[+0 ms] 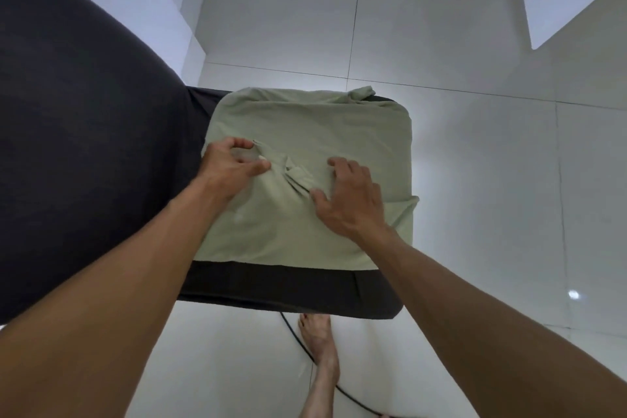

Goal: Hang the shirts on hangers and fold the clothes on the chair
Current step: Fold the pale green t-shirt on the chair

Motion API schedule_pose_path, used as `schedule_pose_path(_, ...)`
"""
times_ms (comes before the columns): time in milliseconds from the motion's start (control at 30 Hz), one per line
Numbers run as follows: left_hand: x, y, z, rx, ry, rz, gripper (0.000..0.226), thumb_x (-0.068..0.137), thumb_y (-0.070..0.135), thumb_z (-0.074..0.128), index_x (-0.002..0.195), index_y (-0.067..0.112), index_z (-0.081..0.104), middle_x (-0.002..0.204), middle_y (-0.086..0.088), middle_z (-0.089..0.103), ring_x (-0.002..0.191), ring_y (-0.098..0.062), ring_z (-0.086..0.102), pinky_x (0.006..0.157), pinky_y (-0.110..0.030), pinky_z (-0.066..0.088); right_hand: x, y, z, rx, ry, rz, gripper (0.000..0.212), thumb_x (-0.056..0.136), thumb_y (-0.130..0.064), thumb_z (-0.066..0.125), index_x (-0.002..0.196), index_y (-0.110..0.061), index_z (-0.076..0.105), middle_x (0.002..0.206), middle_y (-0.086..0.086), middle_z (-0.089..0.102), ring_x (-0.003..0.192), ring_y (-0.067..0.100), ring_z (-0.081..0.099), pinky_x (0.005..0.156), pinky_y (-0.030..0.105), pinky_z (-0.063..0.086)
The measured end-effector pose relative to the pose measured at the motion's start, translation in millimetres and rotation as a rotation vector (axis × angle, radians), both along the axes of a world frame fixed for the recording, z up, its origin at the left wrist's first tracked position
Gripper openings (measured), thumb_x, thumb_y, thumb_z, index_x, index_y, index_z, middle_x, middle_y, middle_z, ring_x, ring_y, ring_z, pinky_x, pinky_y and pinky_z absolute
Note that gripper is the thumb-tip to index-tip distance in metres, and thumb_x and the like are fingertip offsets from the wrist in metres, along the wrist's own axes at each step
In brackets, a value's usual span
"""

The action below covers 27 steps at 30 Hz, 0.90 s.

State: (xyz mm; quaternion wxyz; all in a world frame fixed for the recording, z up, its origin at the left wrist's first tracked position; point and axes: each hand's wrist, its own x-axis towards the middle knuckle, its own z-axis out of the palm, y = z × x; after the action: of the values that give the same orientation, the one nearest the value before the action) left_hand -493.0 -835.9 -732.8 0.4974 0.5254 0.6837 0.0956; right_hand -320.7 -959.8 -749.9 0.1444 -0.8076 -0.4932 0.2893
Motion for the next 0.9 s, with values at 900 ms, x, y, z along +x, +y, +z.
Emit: schedule_pose_path(900,-31,-20,-28,0.054,0.465,-0.113,0.021,0.079,0.010,0.071,0.097,0.021,0.065,0.109,-0.005,0.066,0.094,-0.024,0.060,0.076,-0.031,0.047,107,-17,8,-0.537,0.001,0.391,0.017,0.090,-0.035,0.066,0.097,-0.019,0.062,0.092,0.000,0.061,0.085,0.022,0.058,0.071,0.034,0.047)
